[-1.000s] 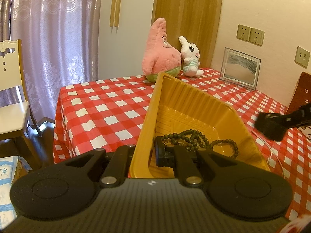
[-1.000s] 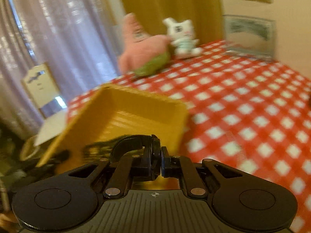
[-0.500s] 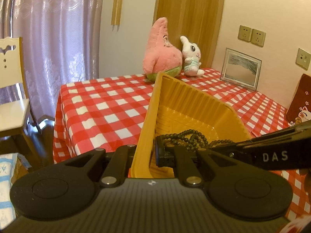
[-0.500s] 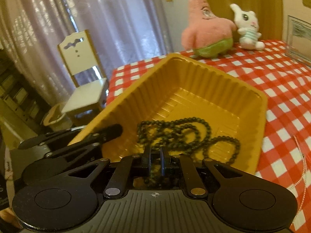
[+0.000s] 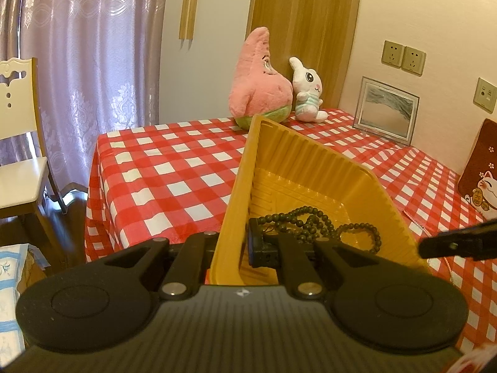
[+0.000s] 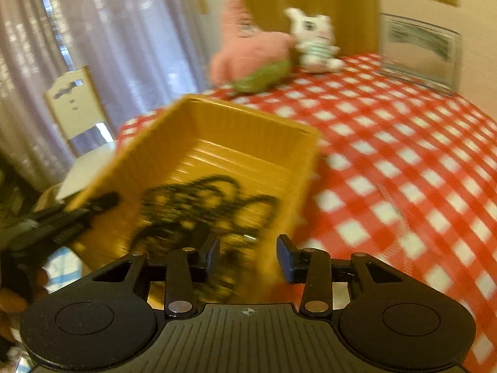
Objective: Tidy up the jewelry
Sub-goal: 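Move the right gripper to the white pearl strand and grasp it, then drop the pearl strand into the orange tray by opening the right gripper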
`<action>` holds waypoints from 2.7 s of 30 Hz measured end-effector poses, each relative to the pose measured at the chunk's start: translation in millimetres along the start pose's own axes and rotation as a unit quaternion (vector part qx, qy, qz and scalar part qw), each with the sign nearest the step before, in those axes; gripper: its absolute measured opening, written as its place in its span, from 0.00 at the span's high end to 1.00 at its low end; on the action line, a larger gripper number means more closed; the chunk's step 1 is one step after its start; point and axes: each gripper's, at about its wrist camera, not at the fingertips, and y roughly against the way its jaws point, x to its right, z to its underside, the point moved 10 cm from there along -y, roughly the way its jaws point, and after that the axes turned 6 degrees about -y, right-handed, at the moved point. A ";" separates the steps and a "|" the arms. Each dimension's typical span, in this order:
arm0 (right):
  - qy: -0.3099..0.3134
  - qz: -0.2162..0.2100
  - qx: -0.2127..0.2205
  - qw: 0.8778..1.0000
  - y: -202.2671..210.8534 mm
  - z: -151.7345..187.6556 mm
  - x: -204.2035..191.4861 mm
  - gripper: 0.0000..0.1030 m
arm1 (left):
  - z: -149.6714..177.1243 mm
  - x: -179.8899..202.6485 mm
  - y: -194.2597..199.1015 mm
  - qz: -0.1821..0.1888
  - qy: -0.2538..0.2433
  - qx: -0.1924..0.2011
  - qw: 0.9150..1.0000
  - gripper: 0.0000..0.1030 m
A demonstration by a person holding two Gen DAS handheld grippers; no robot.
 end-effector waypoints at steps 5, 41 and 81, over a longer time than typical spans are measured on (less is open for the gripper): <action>-0.036 0.053 -0.006 0.998 12.5 12.0 50.8 0.60 | 0.1 0.1 0.1 0.000 0.000 0.000 1.000 0.93; -0.050 0.156 0.003 0.987 -33.6 7.8 149.9 0.68 | -0.2 -0.8 -1.2 -0.001 -0.001 0.000 1.000 0.93; -0.033 -0.111 0.189 0.975 126.9 -169.6 -5.7 0.99 | -2.6 0.8 -3.9 0.000 0.002 0.004 1.000 0.93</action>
